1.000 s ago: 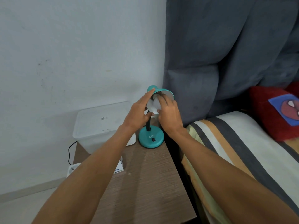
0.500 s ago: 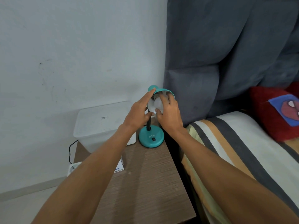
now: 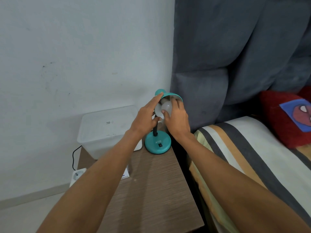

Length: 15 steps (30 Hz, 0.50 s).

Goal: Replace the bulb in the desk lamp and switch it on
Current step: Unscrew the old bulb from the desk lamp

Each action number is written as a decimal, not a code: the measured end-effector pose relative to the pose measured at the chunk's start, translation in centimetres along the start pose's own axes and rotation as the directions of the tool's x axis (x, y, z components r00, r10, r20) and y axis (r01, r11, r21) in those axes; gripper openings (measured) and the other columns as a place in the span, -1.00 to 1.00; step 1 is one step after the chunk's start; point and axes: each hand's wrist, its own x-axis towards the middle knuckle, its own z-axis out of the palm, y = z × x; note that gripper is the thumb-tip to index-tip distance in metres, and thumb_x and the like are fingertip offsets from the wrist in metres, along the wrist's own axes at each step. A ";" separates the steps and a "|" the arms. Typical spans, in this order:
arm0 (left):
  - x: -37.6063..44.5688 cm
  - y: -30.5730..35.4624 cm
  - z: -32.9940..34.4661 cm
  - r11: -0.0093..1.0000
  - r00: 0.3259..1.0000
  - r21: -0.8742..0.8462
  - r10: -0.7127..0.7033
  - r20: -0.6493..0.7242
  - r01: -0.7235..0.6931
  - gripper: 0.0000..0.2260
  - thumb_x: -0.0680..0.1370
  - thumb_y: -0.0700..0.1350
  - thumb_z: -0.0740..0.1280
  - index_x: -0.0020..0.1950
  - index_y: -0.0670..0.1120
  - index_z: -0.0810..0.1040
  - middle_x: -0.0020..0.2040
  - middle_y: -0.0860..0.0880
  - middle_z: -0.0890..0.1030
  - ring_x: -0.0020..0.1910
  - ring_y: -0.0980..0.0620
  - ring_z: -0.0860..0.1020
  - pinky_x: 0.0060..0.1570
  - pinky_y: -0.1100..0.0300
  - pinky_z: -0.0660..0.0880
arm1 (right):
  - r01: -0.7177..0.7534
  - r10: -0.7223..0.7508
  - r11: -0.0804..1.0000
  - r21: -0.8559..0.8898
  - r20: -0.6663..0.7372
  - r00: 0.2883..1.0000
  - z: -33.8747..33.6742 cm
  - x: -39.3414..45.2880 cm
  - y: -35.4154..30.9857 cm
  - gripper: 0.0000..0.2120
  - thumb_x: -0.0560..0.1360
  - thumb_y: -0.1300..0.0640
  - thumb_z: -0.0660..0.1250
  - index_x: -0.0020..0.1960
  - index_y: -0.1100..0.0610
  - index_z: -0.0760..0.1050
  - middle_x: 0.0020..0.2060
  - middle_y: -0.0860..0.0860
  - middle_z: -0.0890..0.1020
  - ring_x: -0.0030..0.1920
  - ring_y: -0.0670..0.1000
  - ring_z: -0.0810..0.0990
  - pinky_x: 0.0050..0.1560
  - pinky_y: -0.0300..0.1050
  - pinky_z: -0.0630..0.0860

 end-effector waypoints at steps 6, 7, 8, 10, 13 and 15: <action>-0.1 0.0 -0.1 1.000 1.000 -0.009 -0.010 -0.008 0.010 -0.16 0.49 -0.41 0.46 0.67 0.04 0.20 0.56 0.00 0.40 0.45 0.04 0.46 0.32 0.29 0.49 | 0.204 -0.199 0.967 -0.154 0.044 0.979 -0.3 0.0 -0.3 -0.33 0.39 0.38 0.46 0.46 0.17 0.37 0.35 0.13 0.46 0.32 0.20 0.37 0.17 0.12 0.56; -0.1 0.0 -0.1 1.000 1.000 -0.012 -0.011 -0.006 0.011 -0.16 0.50 -0.41 0.46 0.67 0.04 0.20 0.56 0.00 0.41 0.45 0.04 0.46 0.32 0.29 0.50 | 0.186 -0.183 0.974 -0.128 0.032 0.983 -0.3 -0.1 -0.3 -0.33 0.40 0.34 0.47 0.46 0.15 0.35 0.36 0.13 0.45 0.33 0.19 0.37 0.21 0.11 0.54; -0.1 0.0 -0.2 1.000 1.000 -0.015 -0.009 -0.005 0.009 -0.17 0.50 -0.40 0.46 0.67 0.03 0.20 0.55 -0.01 0.41 0.44 0.04 0.47 0.31 0.28 0.51 | 0.149 -0.148 0.985 -0.090 0.012 0.989 -0.2 -0.2 -0.2 -0.33 0.42 0.26 0.48 0.47 0.13 0.32 0.37 0.13 0.42 0.33 0.19 0.39 0.24 0.09 0.52; -0.1 0.1 -0.1 1.000 1.000 -0.024 -0.003 -0.004 0.003 -0.19 0.51 -0.39 0.44 0.66 0.04 0.21 0.54 -0.01 0.42 0.42 0.03 0.49 0.31 0.19 0.55 | 0.058 -0.058 0.998 -0.025 -0.006 0.998 -0.1 -0.3 -0.1 -0.36 0.48 0.10 0.45 0.48 0.14 0.28 0.37 0.14 0.41 0.30 0.19 0.46 0.23 0.07 0.48; -0.1 0.1 0.0 0.999 1.000 -0.031 -0.013 0.000 0.013 -0.17 0.49 -0.41 0.44 0.66 0.04 0.22 0.55 0.00 0.42 0.41 0.08 0.47 0.31 0.10 0.57 | 0.011 -0.009 0.998 -0.063 0.040 0.999 0.0 0.0 -0.1 -0.40 0.53 0.14 0.42 0.49 0.18 0.28 0.37 0.16 0.44 0.27 0.22 0.51 0.22 0.08 0.49; -0.1 0.1 0.0 0.999 1.000 -0.031 -0.015 -0.008 0.015 -0.16 0.49 -0.41 0.45 0.66 0.04 0.21 0.56 0.00 0.41 0.44 0.09 0.45 0.33 0.10 0.56 | 0.095 -0.088 0.986 -0.140 0.056 0.994 -0.1 0.0 0.0 -0.35 0.47 0.29 0.44 0.50 0.16 0.29 0.39 0.15 0.42 0.30 0.23 0.45 0.24 0.08 0.51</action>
